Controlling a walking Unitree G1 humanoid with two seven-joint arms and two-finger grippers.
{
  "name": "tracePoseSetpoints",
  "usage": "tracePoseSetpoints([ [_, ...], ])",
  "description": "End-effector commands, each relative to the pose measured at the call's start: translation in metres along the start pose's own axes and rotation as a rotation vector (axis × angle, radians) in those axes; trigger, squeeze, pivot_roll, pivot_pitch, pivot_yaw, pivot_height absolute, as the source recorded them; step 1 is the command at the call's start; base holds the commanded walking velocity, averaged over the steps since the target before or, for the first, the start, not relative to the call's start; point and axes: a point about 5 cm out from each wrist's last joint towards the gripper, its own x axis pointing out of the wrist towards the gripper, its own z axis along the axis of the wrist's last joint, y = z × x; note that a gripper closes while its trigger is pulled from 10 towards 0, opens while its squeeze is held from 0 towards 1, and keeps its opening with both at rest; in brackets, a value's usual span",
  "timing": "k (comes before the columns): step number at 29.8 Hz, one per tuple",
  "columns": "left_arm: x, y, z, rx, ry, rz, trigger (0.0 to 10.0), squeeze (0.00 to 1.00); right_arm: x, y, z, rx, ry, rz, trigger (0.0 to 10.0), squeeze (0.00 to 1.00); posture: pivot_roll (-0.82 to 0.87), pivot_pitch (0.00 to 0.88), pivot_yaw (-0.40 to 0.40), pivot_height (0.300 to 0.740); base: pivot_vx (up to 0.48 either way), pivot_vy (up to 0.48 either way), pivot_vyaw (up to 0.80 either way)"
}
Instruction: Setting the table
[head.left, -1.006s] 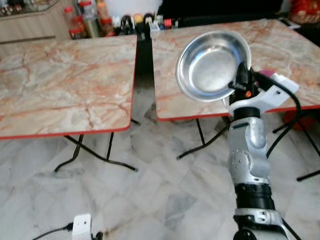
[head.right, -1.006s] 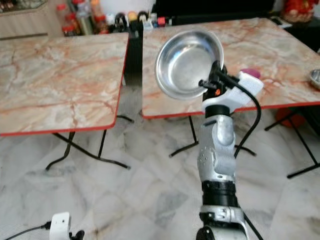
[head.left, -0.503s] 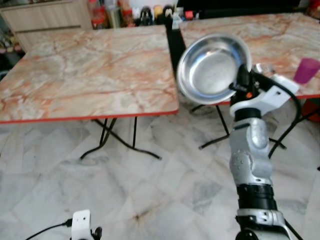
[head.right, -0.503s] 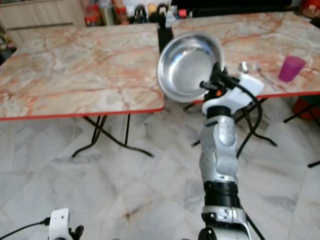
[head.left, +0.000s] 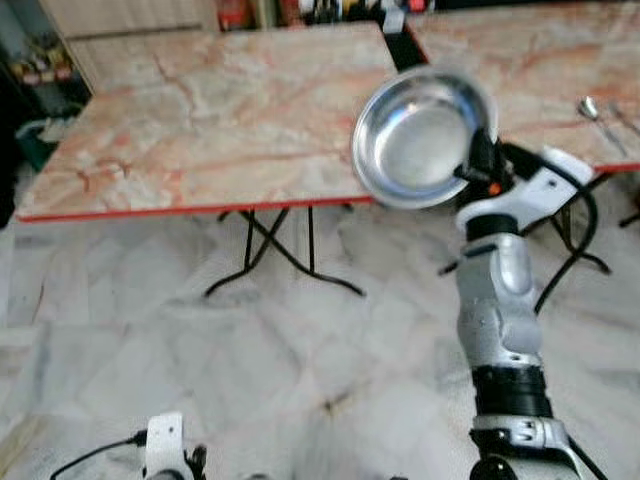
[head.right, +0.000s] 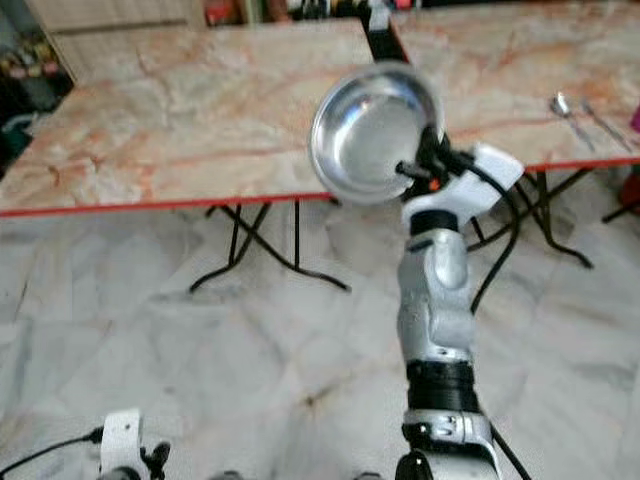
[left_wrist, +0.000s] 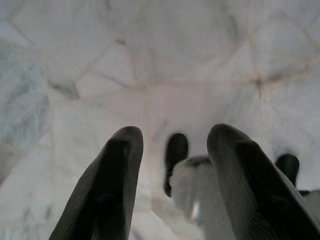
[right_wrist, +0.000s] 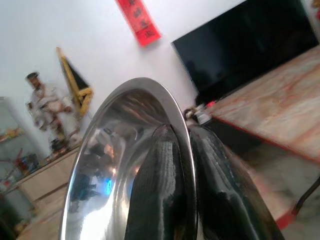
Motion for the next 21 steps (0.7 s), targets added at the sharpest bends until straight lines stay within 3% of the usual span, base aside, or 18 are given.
tracePoseSetpoints([
  [1,-0.0037,0.008,-0.0102,-0.005,0.025,0.024,10.0,0.0,0.0005,0.0139,-0.0004,0.016,-0.002,0.044,10.0,0.0,-0.03,0.155,0.033,0.74,0.0,0.48,0.0],
  [13,-0.0037,0.0077,-0.0095,-0.002,0.018,0.032,10.0,0.0,0.0009,0.0159,-0.0018,0.018,0.01,0.052,10.0,0.0,-0.03,0.16,0.029,0.74,0.0,0.405,0.0],
  [21,-0.0039,0.0081,-0.0098,0.013,0.016,0.039,10.0,0.0,0.001,0.0159,-0.0022,0.021,0.013,0.05,10.0,0.0,-0.03,0.16,0.029,0.74,0.0,0.0,0.0],
])
